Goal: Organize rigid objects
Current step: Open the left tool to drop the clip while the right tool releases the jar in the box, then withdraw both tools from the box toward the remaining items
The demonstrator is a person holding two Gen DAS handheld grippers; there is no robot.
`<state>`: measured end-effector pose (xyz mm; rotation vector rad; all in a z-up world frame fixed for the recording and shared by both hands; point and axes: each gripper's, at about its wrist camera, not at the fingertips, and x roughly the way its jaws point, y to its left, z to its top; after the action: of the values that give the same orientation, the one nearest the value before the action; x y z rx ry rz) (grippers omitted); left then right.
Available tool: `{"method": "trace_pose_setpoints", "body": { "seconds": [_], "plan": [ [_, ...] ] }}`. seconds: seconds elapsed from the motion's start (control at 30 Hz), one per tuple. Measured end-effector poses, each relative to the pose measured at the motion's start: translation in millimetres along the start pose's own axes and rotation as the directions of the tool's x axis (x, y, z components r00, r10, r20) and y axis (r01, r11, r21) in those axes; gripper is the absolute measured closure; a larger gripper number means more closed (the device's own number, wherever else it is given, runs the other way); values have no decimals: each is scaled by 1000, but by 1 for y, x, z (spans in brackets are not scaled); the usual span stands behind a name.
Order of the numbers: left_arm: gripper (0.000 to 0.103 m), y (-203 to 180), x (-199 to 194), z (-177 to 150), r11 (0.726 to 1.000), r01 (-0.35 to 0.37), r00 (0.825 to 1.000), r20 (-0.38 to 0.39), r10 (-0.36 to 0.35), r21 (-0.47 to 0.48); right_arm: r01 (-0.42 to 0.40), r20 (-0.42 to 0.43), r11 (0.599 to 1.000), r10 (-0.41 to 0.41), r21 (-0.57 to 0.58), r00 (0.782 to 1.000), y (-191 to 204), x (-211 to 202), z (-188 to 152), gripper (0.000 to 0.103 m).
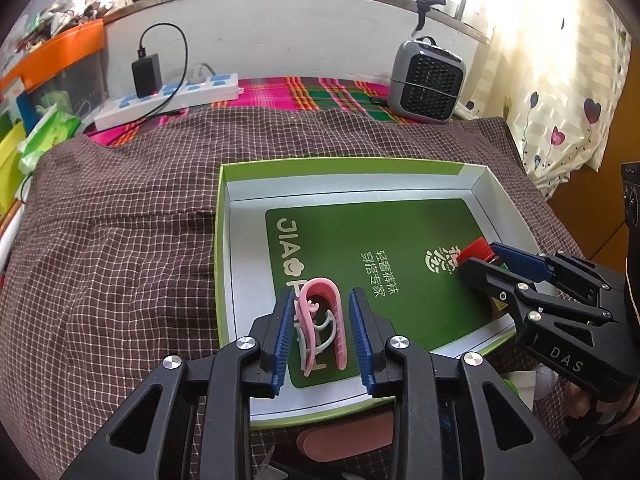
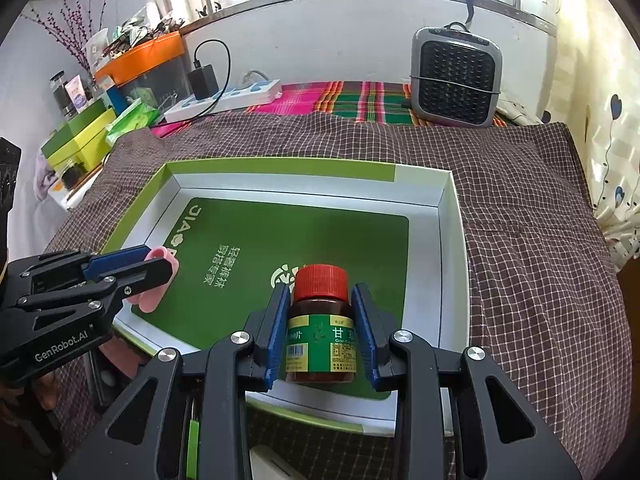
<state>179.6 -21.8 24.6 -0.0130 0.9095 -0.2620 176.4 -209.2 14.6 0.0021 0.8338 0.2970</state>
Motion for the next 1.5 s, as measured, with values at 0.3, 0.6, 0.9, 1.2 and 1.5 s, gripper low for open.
{"method": "trace_pose_setpoints", "body": {
  "seconds": [0.3,0.6,0.9,1.2,1.5],
  "plan": [
    [61,-1,-16,-3,1000,4,1000,23,-4,-10,-3,16,1000,3,2,1000,3,-10,-4,57],
    [56,1,-40,-12,999,13,998,67,-10,-32,-4,44,1000,3,29,999,2,-26,-10,55],
    [54,11,-60,-32,996,18,996,90,-10,-85,5,76,999,-9,52,997,-2,-48,-23,50],
    [53,19,-75,-56,992,14,995,104,-1,-127,49,100,996,-56,70,993,-7,-69,-46,49],
    [52,24,-80,-82,986,23,996,90,-8,-168,103,66,990,-110,97,992,-16,-76,-74,48]
  ]
}}
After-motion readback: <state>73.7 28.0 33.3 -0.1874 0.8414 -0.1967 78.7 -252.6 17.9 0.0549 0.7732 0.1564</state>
